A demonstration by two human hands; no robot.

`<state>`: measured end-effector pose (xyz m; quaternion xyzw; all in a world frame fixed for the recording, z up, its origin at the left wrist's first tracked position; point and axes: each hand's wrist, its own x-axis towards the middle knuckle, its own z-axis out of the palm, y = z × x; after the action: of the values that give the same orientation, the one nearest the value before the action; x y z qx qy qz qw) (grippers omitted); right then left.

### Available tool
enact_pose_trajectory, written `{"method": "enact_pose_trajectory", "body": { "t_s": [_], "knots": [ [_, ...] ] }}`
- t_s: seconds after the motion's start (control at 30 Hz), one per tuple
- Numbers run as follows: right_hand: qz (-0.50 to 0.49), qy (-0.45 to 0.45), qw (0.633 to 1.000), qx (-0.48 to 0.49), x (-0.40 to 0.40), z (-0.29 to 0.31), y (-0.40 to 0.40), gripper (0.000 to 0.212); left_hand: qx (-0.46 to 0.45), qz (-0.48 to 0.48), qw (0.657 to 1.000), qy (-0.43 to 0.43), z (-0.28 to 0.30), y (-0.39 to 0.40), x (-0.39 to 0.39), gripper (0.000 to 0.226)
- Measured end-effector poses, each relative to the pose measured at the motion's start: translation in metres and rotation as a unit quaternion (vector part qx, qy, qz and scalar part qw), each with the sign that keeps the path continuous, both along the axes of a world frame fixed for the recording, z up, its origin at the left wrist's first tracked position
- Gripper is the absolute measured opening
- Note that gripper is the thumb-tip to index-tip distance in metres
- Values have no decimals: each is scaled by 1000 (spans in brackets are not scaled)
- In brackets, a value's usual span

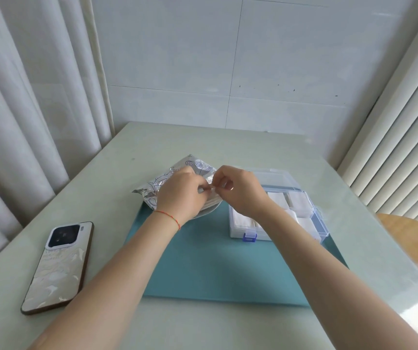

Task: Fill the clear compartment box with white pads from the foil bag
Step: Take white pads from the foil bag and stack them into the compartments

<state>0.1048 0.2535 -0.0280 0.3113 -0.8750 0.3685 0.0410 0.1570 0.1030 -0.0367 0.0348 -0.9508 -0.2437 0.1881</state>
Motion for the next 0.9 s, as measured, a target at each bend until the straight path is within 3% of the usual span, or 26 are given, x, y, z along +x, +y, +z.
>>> {"method": "enact_pose_trajectory", "body": {
  "t_s": [0.2,0.5,0.63,0.9],
  "knots": [
    [-7,-23,999,-22,-2,-4,6,19,123,37,991,45,4,0,0,6],
    [-23,-62,997,-41,3,-9,1,23,274,9,960,60,-4,-3,2,6],
    [-29,-111,987,-115,3,-2,-2,22,384,-5,921,61,2,0,5,4],
    [24,-275,924,-265,5,19,8,27,536,-81,839,44,18,0,8,5]
  ]
}}
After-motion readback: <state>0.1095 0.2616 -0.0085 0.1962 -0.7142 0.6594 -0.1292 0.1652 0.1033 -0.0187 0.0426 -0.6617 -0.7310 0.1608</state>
